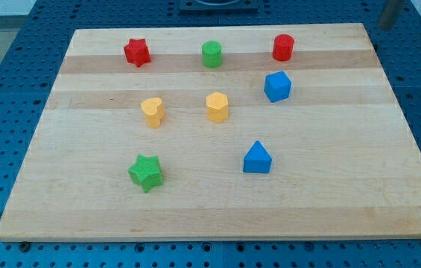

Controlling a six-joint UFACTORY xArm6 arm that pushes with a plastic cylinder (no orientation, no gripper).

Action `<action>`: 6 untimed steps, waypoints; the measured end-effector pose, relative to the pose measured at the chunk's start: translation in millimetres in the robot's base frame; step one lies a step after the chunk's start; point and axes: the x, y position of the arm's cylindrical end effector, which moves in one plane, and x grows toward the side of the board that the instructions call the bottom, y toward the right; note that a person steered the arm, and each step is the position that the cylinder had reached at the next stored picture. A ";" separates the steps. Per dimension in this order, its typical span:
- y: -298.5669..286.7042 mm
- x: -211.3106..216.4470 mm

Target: Nudge the green star a bit up

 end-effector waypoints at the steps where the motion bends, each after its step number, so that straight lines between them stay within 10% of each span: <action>1: 0.0 0.0; 6: -17.4 2.8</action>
